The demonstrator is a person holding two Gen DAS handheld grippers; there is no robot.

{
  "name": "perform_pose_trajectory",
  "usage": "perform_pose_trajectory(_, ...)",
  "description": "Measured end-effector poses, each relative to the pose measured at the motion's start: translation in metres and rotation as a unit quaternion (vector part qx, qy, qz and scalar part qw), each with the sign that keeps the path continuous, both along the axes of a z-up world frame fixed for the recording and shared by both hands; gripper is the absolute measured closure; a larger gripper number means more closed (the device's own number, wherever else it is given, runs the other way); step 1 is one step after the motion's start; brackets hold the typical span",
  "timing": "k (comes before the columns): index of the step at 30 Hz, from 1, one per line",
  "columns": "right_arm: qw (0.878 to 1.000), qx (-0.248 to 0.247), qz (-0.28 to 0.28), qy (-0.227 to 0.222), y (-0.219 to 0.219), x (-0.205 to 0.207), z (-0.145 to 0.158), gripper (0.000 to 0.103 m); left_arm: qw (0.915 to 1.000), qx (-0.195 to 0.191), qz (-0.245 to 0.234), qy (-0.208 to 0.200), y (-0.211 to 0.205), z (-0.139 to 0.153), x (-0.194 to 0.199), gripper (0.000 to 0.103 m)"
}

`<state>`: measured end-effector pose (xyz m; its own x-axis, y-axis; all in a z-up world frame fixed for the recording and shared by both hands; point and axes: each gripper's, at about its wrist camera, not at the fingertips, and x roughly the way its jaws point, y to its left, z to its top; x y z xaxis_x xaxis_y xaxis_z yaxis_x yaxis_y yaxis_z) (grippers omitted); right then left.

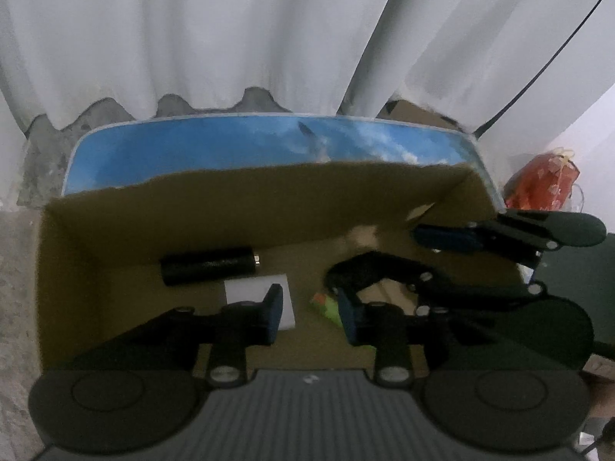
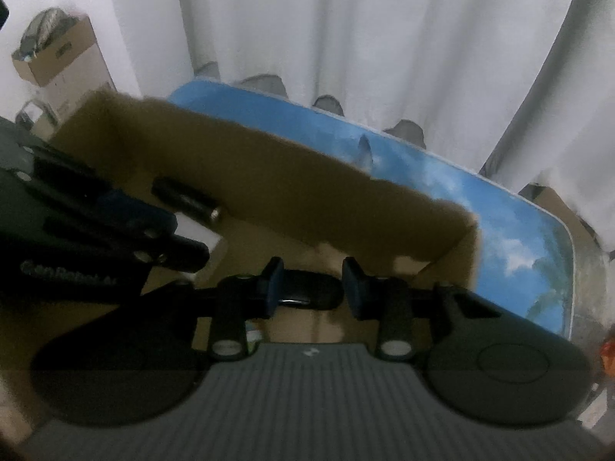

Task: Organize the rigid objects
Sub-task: 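Open both grippers to drop the tube and the black case into the box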

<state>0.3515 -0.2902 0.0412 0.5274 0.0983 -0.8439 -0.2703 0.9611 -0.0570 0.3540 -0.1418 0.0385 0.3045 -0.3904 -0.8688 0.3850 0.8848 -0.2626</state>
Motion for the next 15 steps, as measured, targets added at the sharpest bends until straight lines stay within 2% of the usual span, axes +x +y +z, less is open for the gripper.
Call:
perform_pose_trajectory(7, 0.998, 0.045, -0.008, -0.048, -0.01, -0.045, 0.05, 0.07, 0.9982, -0.022, 0.003, -0.056, 0.022, 0.055, -0.042, 0.065)
perform_pose_trajectory(15, 0.985, 0.106, -0.014, -0.136, -0.036, -0.153, 0.109, 0.064, 0.9875, -0.062, 0.01, -0.144, 0.076, 0.125, -0.13, 0.059)
